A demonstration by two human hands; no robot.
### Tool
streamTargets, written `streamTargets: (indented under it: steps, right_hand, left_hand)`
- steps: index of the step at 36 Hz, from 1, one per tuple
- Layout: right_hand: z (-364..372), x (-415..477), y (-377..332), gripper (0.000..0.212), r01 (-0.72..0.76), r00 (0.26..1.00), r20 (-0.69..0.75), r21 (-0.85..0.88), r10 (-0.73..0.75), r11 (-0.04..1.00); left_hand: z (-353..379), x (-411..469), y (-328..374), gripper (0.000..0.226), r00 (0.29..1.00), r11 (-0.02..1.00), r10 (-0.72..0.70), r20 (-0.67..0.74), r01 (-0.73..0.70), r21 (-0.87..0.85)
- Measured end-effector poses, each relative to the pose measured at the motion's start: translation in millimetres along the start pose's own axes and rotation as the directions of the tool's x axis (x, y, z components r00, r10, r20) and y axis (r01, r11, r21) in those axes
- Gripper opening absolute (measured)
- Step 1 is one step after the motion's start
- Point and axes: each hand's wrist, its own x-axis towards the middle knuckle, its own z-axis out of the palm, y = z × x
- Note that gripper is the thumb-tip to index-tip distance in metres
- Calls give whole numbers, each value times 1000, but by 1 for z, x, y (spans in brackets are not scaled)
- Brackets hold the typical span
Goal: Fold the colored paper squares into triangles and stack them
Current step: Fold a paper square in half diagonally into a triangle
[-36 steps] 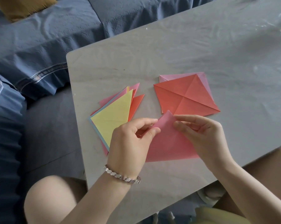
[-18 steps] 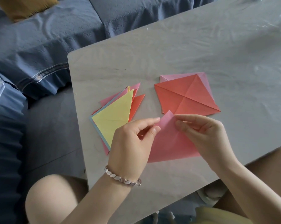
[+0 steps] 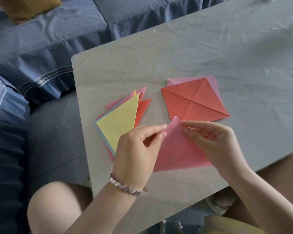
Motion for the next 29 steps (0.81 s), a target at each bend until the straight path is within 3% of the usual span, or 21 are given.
streamTargets:
  steps: [10, 18, 22, 27, 29]
  right_hand:
    - [-5, 4, 0, 29, 36, 999, 40, -113, -32, 993]
    - [-11, 6, -1, 29, 85, 993, 99, -179, -68, 980]
    - [-14, 11, -4, 32, 147, 975, 194, -227, -103, 963]
    - [-19, 20, -13, 22, 325, 873, 478, -415, -100, 850]
    - [-19, 26, -14, 13, 476, 837, 515, -517, -186, 711]
  left_hand:
    - [0, 2, -3, 11, 985, 986, -155, 72, 159, -56]
    - [1, -1, -4, 12, 981, 980, -183, 71, 188, -68]
    - [2, 1, -3, 22, 965, 963, -229, 126, 243, -114]
    - [3, 6, -2, 19, 903, 938, -227, 365, 304, -168]
    - [6, 5, -4, 21, 904, 934, -226, 364, 307, -181]
